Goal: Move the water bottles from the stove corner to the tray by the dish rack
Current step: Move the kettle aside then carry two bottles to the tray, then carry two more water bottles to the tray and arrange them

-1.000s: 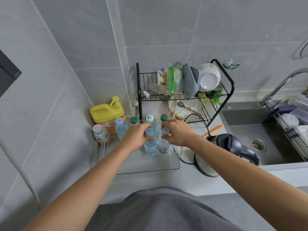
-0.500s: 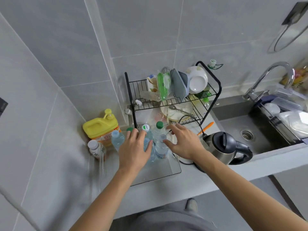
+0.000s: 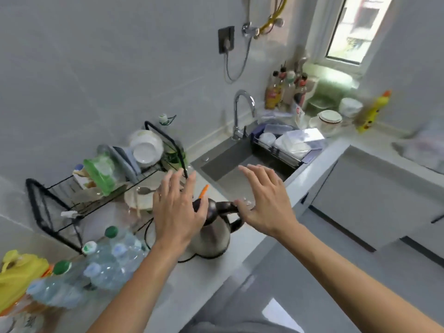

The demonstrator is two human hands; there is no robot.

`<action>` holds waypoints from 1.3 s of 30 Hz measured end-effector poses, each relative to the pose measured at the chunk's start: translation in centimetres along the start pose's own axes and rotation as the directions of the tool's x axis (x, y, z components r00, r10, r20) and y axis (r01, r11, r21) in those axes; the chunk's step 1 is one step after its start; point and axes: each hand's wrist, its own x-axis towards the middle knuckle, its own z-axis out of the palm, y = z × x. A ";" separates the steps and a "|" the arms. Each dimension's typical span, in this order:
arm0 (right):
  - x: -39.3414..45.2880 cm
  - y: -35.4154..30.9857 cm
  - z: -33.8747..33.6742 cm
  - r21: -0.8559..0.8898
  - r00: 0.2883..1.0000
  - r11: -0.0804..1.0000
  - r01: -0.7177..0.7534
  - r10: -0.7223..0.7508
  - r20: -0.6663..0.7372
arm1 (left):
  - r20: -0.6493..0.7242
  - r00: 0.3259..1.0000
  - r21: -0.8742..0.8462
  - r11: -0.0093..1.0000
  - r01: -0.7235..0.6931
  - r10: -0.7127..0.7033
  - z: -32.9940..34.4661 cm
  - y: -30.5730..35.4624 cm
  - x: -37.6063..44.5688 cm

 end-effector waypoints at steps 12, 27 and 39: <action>-13.4 27.8 -17.1 -0.121 0.822 0.823 -0.555 0.521 -0.230 | 0.066 0.843 -0.246 0.827 -0.505 0.534 8.2 36.9 5.3; -28.8 51.3 -31.4 -0.092 0.323 0.320 -0.943 0.810 -0.489 | 0.015 0.391 -0.489 0.348 -0.800 0.920 18.1 76.7 4.9; -38.3 64.4 -39.7 0.017 -0.010 0.001 -1.000 0.782 -0.624 | -0.036 0.010 -0.576 -0.012 -0.817 0.999 21.8 103.8 1.0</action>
